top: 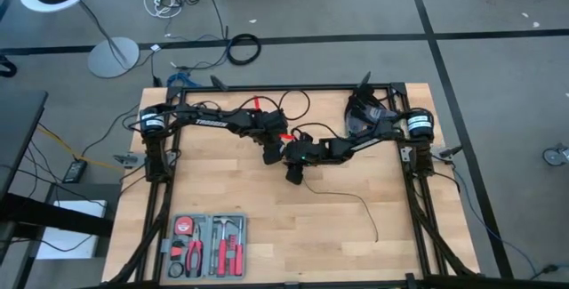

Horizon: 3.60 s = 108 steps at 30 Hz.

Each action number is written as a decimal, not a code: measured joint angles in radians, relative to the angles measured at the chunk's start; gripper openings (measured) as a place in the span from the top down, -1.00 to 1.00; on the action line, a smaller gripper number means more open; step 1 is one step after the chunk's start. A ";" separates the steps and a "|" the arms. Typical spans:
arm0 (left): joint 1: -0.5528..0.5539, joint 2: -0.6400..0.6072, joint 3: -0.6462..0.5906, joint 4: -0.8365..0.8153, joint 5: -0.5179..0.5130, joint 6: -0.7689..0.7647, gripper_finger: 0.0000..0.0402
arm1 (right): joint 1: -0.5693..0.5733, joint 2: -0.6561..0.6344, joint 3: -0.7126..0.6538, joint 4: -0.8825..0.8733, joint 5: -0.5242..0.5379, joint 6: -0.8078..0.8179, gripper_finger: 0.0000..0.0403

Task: Coil cords
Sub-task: Uncoil the black wire from the black spool

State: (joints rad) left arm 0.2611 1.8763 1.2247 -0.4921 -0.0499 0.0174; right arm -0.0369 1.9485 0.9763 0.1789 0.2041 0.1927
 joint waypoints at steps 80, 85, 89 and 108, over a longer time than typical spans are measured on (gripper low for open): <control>0.001 0.000 0.000 -0.026 -0.006 0.005 0.18 | 0.376 -0.609 -0.070 -0.678 0.193 0.662 0.71; 0.001 0.000 0.000 -0.024 -0.004 0.005 0.18 | 0.248 -0.609 -0.070 -0.531 0.140 0.381 0.51; 0.001 0.000 0.000 -0.019 -0.004 0.000 0.18 | 0.172 -0.580 -0.070 -0.459 0.113 0.247 0.31; 0.001 0.000 0.000 -0.024 -0.001 -0.003 0.18 | 0.074 0.030 0.006 0.095 -0.123 -0.053 0.04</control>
State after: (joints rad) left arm 0.2619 1.8763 1.2243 -0.5163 -0.0509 0.0143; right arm 0.0370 1.9784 0.9826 0.2743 0.0810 0.1395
